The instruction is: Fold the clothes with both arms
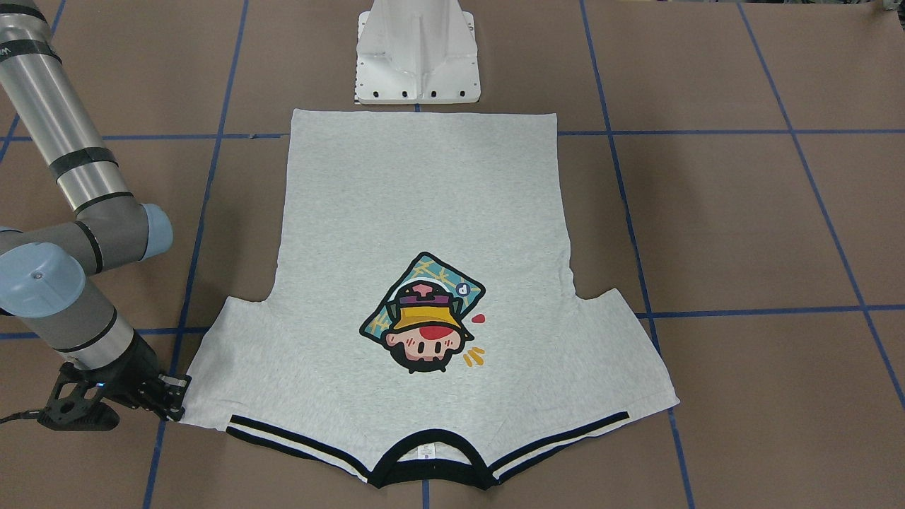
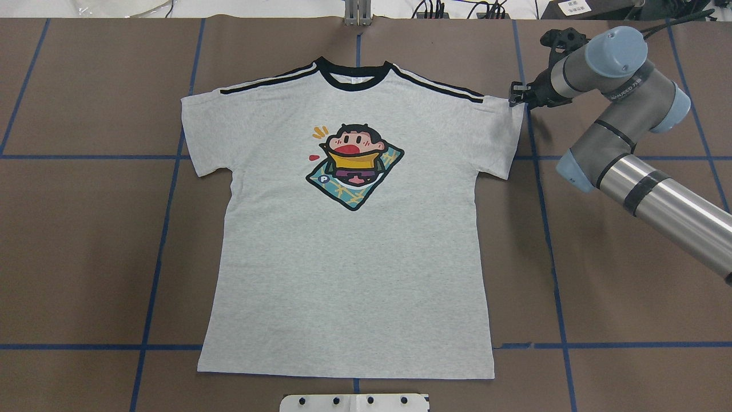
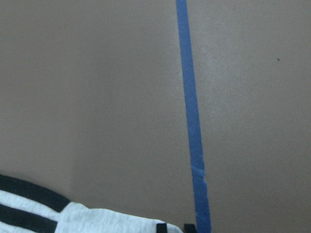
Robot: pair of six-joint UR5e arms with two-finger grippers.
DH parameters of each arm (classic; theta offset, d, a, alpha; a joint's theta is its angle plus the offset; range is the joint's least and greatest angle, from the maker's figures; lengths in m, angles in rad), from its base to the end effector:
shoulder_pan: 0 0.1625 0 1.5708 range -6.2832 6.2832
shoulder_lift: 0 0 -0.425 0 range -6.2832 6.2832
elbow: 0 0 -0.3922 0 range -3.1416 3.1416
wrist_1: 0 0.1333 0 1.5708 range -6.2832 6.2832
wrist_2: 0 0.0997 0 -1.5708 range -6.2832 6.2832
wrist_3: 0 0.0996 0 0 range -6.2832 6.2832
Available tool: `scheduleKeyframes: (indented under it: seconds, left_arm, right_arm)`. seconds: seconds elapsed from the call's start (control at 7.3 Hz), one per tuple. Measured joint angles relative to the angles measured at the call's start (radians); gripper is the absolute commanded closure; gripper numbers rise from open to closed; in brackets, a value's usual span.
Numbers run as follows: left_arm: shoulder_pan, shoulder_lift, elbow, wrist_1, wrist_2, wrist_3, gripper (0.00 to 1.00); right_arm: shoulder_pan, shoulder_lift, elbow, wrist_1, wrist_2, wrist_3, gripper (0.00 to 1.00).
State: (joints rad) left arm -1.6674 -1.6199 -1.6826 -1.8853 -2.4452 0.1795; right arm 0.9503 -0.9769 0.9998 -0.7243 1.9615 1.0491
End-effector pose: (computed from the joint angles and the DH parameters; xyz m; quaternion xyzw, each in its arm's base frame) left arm -0.1073 -0.5179 0.5353 0.2679 0.3782 0.1361 0.8756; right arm -0.3670 -0.6775 0.4890 0.1469 -0.4244 0.1093 0.8868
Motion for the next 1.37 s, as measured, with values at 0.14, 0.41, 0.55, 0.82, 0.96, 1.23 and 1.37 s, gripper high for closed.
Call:
scheduleKeyframes:
  seconds: [0.14, 0.41, 0.55, 0.82, 0.96, 1.23, 1.37]
  left_arm:
    - [0.0, 0.0, -0.001, 0.0, 0.0, 0.0, 0.0]
    - [0.0, 0.0, -0.001, 0.0, 0.0, 0.0, 0.0]
    - [0.0, 0.0, -0.001, 0.0, 0.0, 0.0, 0.0]
    - [0.0, 0.0, 0.0, 0.0, 0.0, 0.0, 0.0]
    - [0.0, 0.0, 0.0, 0.0, 0.0, 0.0, 0.0]
    - [0.0, 0.0, 0.001, 0.0, 0.0, 0.0, 0.0]
    - [0.0, 0.0, 0.001, 0.0, 0.0, 0.001, 0.0]
  right_arm:
    - [0.0, 0.002, 0.003, -0.001, -0.001, 0.0, 1.0]
    - [0.001, 0.013, 0.05, -0.054, -0.001, 0.002, 1.0]
    - [0.0, 0.039, 0.091, -0.143, -0.002, 0.002, 1.0]
    - [-0.012, 0.149, 0.127, -0.351, -0.029, 0.043, 1.0]
    - [-0.036, 0.212, 0.104, -0.4, -0.079, 0.092, 1.0]
    - [-0.097, 0.33, -0.008, -0.426, -0.174, 0.155, 1.0]
    - [-0.124, 0.36, -0.048, -0.425, -0.212, 0.162, 1.0]
